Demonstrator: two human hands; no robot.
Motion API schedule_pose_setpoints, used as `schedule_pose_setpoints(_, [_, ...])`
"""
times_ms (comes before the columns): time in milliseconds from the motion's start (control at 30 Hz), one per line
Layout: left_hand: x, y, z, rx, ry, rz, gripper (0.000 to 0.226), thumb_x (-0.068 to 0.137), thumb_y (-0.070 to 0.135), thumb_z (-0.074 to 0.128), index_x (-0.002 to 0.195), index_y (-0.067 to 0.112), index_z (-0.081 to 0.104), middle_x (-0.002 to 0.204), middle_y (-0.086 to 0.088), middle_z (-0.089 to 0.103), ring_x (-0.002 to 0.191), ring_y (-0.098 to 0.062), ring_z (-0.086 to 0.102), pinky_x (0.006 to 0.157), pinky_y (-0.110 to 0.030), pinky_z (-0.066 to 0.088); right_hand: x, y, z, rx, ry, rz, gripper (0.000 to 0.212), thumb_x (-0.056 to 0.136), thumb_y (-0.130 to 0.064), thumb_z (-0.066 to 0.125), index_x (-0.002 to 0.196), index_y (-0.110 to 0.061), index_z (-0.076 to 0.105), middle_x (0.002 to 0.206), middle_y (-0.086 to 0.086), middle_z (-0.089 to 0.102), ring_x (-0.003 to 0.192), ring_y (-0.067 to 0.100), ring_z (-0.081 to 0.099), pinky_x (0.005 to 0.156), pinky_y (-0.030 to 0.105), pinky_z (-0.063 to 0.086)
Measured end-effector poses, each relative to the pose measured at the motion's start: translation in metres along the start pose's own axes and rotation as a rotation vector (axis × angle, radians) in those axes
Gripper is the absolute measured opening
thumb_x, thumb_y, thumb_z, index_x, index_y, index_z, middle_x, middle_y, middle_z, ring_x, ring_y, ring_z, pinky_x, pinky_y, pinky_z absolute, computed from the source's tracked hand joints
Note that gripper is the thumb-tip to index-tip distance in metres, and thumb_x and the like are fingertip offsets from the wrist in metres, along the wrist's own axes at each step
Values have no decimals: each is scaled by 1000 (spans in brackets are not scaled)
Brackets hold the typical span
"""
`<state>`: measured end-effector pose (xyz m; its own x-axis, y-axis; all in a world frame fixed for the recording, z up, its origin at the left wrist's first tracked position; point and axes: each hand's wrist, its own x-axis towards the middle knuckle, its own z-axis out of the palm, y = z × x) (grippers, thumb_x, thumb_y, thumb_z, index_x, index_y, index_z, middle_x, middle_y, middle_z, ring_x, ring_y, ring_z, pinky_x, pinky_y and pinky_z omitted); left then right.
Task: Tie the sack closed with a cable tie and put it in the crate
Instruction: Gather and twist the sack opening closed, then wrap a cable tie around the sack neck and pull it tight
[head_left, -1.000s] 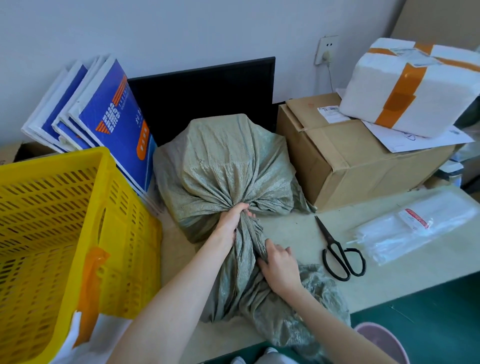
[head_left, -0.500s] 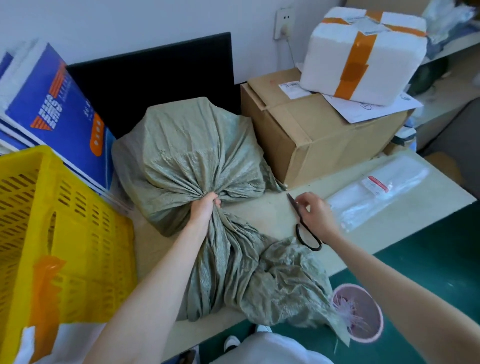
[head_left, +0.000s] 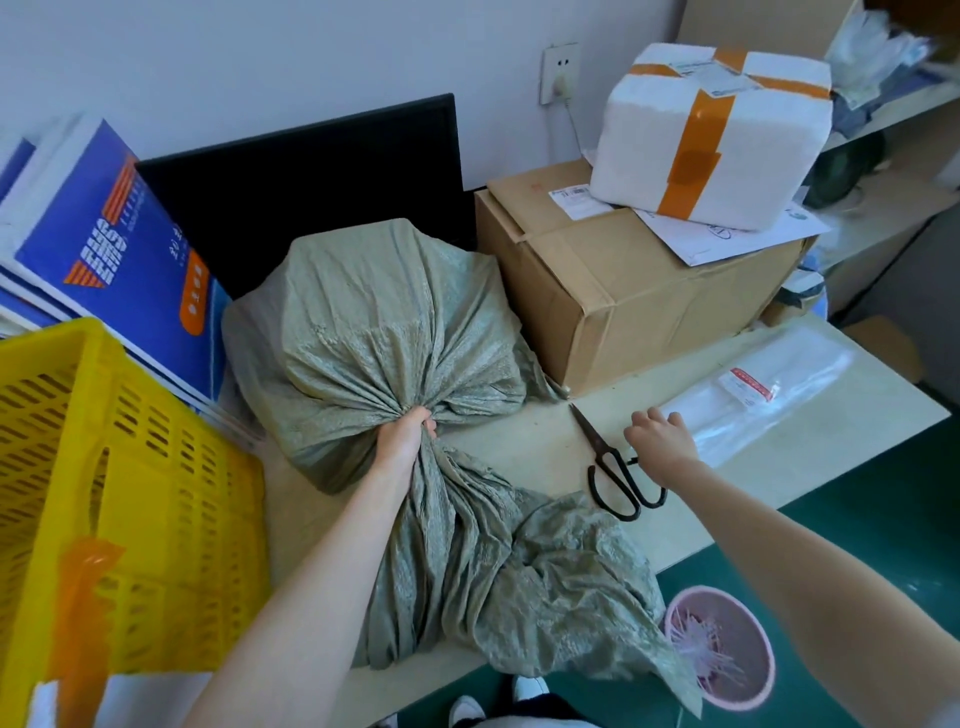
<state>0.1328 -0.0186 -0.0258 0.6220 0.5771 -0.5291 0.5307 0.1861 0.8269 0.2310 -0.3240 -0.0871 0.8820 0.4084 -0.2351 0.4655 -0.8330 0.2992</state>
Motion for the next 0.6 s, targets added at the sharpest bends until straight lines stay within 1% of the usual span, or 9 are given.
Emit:
schedule_pose_setpoints(133, [1, 0, 0, 16, 5, 8, 31, 85, 15, 56, 54, 11, 55, 78, -8, 61, 84, -24, 54, 81, -32, 38, 4, 1, -4, -78, -27, -37, 34, 86, -1, 47, 112, -18, 60, 122, 4, 49, 118, 25, 42, 91, 33, 34])
schedule_pose_setpoints(200, [1, -1, 0, 23, 4, 24, 29, 86, 15, 55, 57, 10, 57, 80, -9, 61, 84, -25, 54, 82, -33, 39, 3, 2, -9, -58, -1, -94, 30, 83, 2, 50, 100, -19, 63, 115, 3, 53, 114, 25, 45, 88, 32, 34])
schedule_pose_setpoints(267, [2, -2, -1, 25, 0, 33, 28, 86, 15, 55, 59, 9, 58, 77, -8, 61, 83, -25, 54, 81, -32, 39, 1, 2, -16, -56, 75, -164, 29, 66, 1, 70, 67, -22, 53, 89, 1, 60, 93, 24, 55, 74, 32, 40])
schedule_pose_setpoints(300, [2, -2, -1, 27, 1, 35, 29, 87, 15, 55, 59, 9, 58, 75, -7, 60, 83, -24, 54, 79, -31, 38, 2, 4, -15, -21, 105, -177, 45, 47, 3, 79, 57, -22, 43, 72, 0, 60, 75, 23, 58, 63, 32, 42])
schedule_pose_setpoints(333, [2, -2, 0, 31, 0, 35, 30, 87, 15, 55, 58, 9, 57, 73, -6, 59, 82, -24, 53, 78, -31, 37, 4, 5, -14, 55, 140, -162, 54, 33, 7, 81, 52, -21, 39, 59, -1, 55, 62, 23, 57, 53, 32, 41])
schedule_pose_setpoints(367, [2, -2, 0, 36, -3, 36, 31, 88, 16, 55, 57, 10, 56, 73, -5, 59, 82, -24, 52, 78, -31, 36, 3, 4, -16, 138, 159, -161, 52, 30, 11, 78, 53, -19, 41, 53, 0, 51, 56, 25, 56, 50, 33, 40])
schedule_pose_setpoints(433, [2, -2, 0, 38, -8, 35, 30, 87, 18, 55, 58, 10, 57, 79, -7, 60, 84, -23, 53, 79, -31, 36, 6, -3, -27, 266, 227, -161, 39, 51, 16, 63, 67, -13, 44, 56, 2, 49, 60, 30, 57, 60, 33, 37])
schedule_pose_setpoints(500, [2, -2, -1, 43, -12, 30, 29, 87, 19, 55, 60, 11, 58, 84, -9, 60, 85, -24, 53, 81, -32, 37, 9, -9, -39, 446, 372, -112, 26, 75, 14, 50, 82, -11, 47, 66, 5, 57, 62, 33, 57, 67, 31, 39])
schedule_pose_setpoints(600, [2, -3, -3, 33, -22, 31, 28, 86, 19, 55, 59, 11, 58, 84, -10, 60, 84, -24, 54, 79, -31, 39, 3, -18, -71, 784, 559, -147, 8, 95, -4, 44, 96, -6, 52, 75, -1, 59, 58, 28, 56, 61, 35, 47])
